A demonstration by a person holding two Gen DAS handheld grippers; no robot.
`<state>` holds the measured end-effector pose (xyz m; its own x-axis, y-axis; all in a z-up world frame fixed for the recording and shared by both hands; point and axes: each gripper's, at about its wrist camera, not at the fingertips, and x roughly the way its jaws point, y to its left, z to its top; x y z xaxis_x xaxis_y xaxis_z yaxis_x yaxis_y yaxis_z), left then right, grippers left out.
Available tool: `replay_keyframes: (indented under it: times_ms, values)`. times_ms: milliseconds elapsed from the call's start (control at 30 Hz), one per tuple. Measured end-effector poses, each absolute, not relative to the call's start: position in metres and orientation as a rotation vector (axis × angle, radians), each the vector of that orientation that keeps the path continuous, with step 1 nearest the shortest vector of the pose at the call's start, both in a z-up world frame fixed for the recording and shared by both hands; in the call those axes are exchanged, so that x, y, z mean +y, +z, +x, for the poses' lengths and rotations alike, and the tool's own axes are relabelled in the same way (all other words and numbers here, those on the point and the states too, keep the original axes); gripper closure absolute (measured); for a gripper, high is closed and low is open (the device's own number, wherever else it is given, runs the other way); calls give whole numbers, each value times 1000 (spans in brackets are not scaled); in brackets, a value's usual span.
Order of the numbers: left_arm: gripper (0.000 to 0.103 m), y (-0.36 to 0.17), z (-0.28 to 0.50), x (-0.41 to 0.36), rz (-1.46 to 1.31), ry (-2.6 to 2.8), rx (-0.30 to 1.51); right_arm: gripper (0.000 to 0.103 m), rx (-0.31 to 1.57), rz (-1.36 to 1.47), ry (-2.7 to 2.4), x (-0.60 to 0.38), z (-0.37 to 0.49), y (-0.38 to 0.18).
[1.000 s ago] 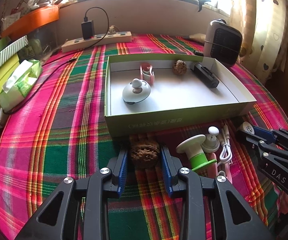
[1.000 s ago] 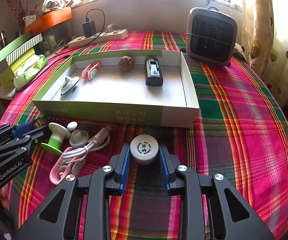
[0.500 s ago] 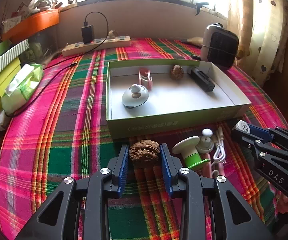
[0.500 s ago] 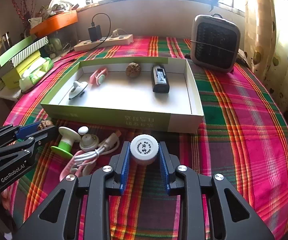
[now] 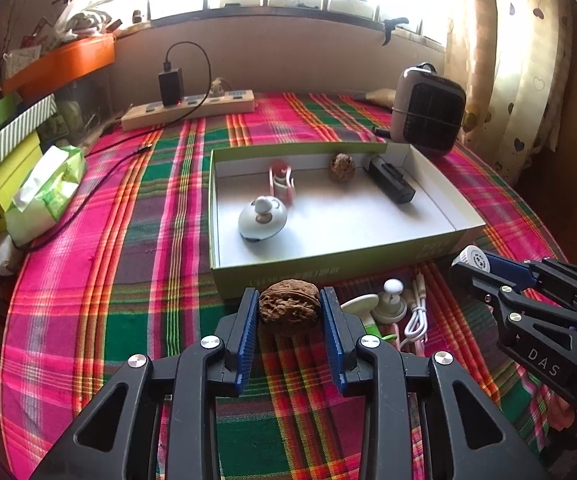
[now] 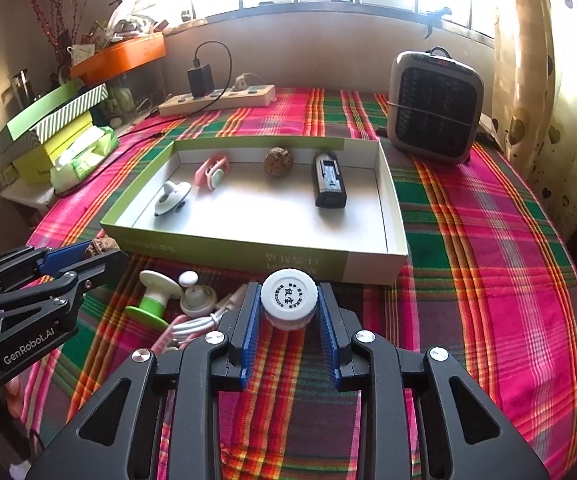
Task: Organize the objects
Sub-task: 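Carry the walnut and white round container into the white box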
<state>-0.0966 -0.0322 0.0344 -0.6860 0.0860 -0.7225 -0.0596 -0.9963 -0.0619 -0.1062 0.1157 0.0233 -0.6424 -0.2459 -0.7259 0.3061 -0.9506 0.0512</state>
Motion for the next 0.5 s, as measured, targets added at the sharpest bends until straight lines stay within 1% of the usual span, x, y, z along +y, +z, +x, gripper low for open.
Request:
replay_keyframes:
  times_ms: [500]
  values:
    - [74, 44, -118, -31, -1192, 2810, -98, 74, 98, 1096, -2581, 115, -121, 35]
